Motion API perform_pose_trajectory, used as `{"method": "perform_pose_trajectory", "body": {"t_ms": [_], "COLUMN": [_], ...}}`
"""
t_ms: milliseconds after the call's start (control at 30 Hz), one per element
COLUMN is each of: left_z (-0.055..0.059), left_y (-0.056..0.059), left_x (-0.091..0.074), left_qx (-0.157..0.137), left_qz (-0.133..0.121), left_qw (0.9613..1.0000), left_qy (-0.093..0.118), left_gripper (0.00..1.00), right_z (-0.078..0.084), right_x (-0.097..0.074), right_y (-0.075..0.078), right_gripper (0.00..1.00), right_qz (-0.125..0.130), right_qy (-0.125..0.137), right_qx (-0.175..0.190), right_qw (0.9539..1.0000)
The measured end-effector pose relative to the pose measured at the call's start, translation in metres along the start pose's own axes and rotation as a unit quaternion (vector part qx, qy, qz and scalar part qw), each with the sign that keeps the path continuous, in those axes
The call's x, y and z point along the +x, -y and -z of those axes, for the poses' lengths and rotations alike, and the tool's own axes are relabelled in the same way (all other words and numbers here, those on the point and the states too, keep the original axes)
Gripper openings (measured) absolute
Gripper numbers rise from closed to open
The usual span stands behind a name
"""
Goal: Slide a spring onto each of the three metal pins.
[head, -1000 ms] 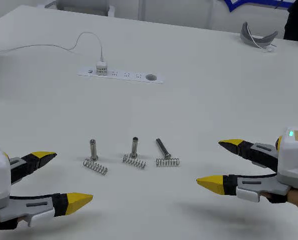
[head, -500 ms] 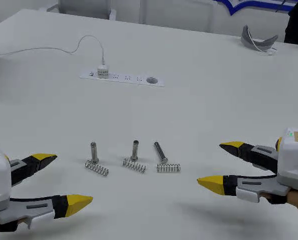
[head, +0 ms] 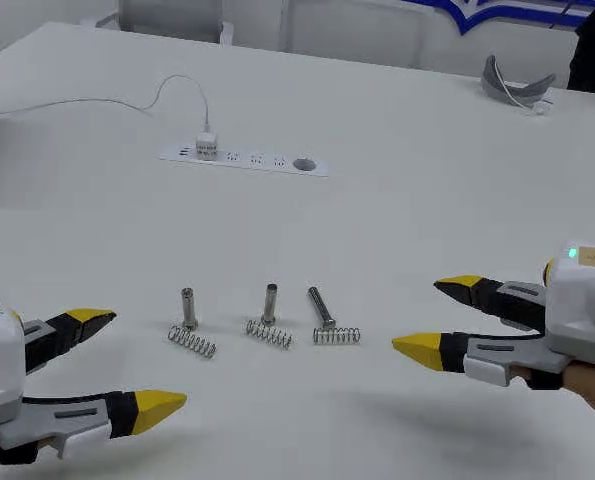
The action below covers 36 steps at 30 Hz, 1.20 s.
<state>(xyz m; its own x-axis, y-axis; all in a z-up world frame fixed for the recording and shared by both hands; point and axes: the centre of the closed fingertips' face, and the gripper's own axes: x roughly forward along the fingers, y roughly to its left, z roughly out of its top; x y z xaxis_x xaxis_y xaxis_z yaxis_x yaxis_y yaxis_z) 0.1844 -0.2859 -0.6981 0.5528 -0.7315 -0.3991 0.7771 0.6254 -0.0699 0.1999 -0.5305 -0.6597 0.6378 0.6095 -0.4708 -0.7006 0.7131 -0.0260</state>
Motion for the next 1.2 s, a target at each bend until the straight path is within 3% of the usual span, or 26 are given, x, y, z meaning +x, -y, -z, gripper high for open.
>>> {"method": "perform_pose_trajectory", "body": {"t_ms": [533, 1200], "left_z": [-0.001, -0.003], "left_y": [0.002, 0.005], "left_x": [0.002, 0.005], "left_qx": [0.002, 0.002], "left_qz": [0.002, 0.004], "left_qw": [1.0000, 1.0000], "left_qy": [0.000, 0.001], "left_gripper": [0.77, 0.76], "right_z": [-0.014, -0.011], "right_x": [0.033, 0.088], "right_y": [0.014, 0.004], "right_gripper": [0.45, 0.31], "right_qz": [0.025, 0.028], "right_qy": [-0.034, -0.085], "right_qx": [0.009, 0.024], "right_qw": [0.9991, 0.9958]}}
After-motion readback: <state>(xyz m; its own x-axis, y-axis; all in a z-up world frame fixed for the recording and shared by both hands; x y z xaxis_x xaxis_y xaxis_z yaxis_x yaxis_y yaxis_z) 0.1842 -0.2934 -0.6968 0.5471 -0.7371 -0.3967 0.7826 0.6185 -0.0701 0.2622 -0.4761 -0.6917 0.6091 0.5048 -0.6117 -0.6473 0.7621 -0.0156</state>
